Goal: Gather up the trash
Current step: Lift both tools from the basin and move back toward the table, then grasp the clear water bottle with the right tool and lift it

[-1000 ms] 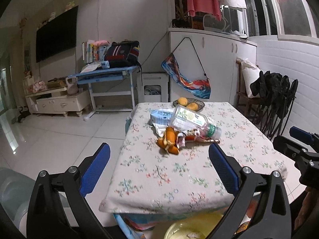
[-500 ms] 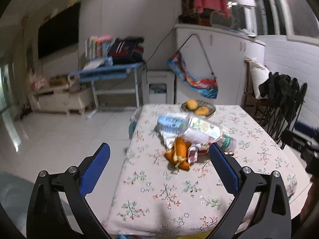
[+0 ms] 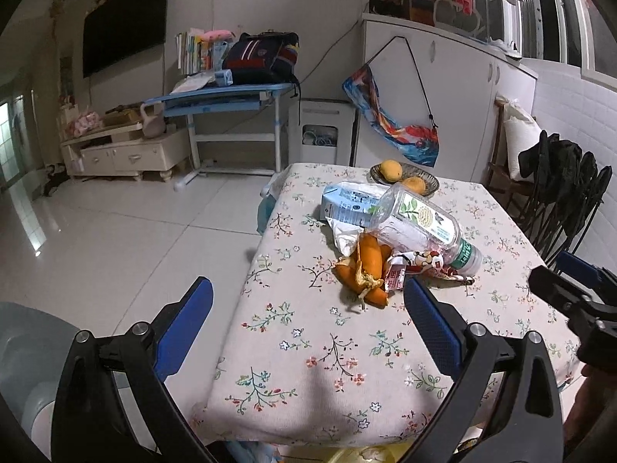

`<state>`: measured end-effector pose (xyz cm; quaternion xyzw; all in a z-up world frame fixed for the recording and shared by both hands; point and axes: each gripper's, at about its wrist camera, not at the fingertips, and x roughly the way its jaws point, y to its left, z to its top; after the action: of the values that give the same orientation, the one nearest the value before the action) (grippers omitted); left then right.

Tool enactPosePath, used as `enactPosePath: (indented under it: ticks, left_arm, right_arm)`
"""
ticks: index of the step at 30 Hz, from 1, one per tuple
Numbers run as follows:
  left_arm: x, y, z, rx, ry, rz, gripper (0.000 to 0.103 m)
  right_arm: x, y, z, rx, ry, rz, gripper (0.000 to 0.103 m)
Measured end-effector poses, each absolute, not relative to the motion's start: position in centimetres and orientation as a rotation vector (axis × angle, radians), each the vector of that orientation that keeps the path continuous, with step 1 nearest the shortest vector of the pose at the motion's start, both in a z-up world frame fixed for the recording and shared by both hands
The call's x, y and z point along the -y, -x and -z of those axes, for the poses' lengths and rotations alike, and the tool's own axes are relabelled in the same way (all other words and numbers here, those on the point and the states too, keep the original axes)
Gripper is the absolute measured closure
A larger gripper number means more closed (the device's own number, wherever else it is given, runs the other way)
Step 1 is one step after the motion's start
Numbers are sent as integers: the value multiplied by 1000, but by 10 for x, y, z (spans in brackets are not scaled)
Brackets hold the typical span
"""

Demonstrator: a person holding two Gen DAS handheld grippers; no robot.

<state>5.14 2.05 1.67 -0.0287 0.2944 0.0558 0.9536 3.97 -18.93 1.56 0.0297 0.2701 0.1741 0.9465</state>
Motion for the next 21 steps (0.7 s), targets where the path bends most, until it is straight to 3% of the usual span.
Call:
enactPosePath:
  ticks: [14,21]
  left_arm:
    - [-27,-51,-15,-619,78,-118,7]
    - [-25,-51,-14,-625,78,-112,7]
  right_arm:
    - [170,-60,-17,-569,-23,-385,18]
    - [136,-93,-19,-562,130,-419,15]
